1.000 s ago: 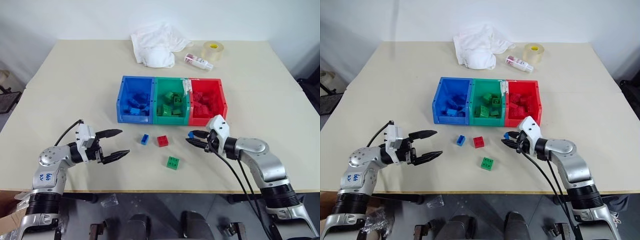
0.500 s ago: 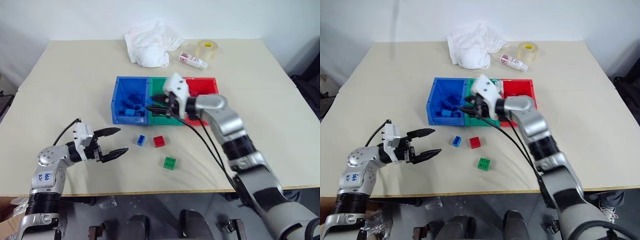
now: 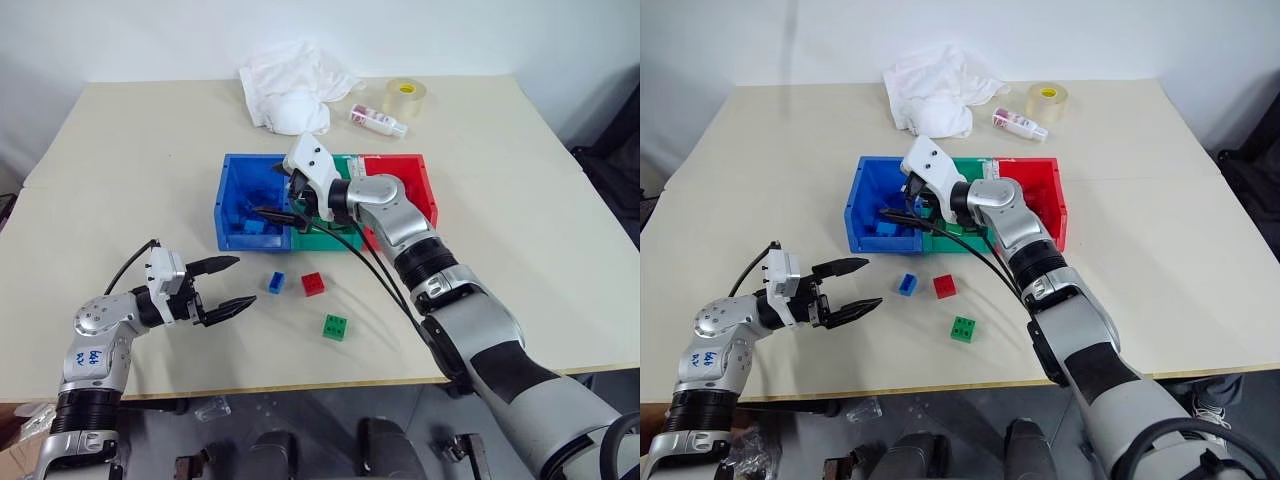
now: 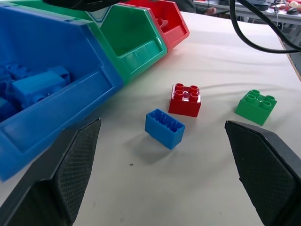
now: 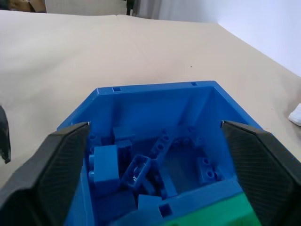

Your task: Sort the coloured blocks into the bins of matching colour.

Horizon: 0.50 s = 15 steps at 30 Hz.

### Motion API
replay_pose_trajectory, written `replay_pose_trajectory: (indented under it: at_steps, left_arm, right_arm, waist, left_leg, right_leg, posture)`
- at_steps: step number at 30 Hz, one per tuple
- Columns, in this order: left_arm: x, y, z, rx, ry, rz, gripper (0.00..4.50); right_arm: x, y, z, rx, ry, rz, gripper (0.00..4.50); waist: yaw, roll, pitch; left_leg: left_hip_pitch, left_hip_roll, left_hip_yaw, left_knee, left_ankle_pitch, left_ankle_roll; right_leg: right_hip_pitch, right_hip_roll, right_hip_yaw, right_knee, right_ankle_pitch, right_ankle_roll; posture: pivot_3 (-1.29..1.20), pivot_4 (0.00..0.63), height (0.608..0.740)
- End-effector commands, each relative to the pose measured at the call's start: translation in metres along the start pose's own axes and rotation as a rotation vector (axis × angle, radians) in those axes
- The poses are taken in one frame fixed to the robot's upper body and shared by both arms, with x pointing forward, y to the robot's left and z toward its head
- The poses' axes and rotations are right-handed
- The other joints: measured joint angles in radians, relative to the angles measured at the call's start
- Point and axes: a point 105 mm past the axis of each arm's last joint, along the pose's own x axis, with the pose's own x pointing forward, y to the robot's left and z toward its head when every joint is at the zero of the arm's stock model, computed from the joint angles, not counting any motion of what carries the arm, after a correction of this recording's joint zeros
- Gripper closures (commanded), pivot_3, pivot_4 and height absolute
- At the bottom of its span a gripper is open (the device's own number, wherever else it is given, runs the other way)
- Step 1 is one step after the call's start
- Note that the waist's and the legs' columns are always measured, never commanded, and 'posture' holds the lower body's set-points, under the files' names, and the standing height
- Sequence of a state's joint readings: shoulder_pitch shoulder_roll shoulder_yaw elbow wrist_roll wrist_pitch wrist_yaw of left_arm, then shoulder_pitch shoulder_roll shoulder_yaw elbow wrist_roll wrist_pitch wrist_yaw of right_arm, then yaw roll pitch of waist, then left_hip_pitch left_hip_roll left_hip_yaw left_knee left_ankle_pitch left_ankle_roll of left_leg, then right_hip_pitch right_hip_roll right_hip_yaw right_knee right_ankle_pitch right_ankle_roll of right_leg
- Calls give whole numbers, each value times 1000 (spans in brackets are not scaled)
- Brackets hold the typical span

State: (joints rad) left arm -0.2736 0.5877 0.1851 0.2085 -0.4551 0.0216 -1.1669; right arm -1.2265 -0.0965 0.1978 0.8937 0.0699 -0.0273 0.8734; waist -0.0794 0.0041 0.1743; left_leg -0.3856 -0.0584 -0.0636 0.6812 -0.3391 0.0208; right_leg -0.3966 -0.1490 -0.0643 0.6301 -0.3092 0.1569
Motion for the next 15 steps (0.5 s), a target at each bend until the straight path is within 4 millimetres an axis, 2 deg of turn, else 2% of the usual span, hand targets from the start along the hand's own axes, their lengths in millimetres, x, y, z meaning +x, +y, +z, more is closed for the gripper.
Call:
replay_pose_trajectory:
  at_steps: [1, 3, 5, 9, 12, 15]
  left_arm:
    - [6, 1, 9, 31, -35, -22, 0]
    - [10, 2, 9, 30, -38, -33, 0]
    - [12, 4, 10, 31, -39, -43, 0]
    - [11, 8, 9, 30, -35, -55, 0]
    - [9, 9, 9, 31, -41, -61, 0]
    - [4, 10, 6, 24, -30, -61, 0]
  right_arm:
    - [-15, -4, 21, -47, -86, 10, 36]
    - [-31, -1, 23, -49, -110, 31, 36]
    - [-55, 9, 23, -45, -135, 73, 36]
    - [-130, 37, 7, -7, -96, 140, 36]
    - [-167, 53, -2, 50, -26, 152, 36]
    - [-221, 70, -24, 135, 138, 125, 36]
  waist:
    - [-1, 0, 0]
    - [0, 0, 0]
    - [2, 0, 0]
    - [33, 0, 0]
    - [47, 0, 0]
    - [58, 0, 0]
  left_leg:
    - [0, 0, 0, 0, 0, 0]
    - [0, -1, -1, 0, 0, 0]
    - [0, -1, -3, 1, 0, 0]
    - [-2, -2, -5, 1, 0, 0]
    - [-3, -3, -3, 2, 0, 1]
    - [-2, -1, 1, 3, 0, 0]
  right_leg:
    - [0, 0, 0, 0, 0, 0]
    - [0, 0, 0, 1, 0, 0]
    - [1, 0, 0, 1, 0, 0]
    - [1, -1, 0, 0, 0, 0]
    - [2, -1, 0, -3, 0, 0]
    - [3, 0, 0, -5, 0, 0]
  posture:
    - [0, 150, 740]
    - [0, 150, 740]
    - [0, 150, 740]
    - [0, 150, 740]
    - [0, 150, 740]
    - [0, 150, 740]
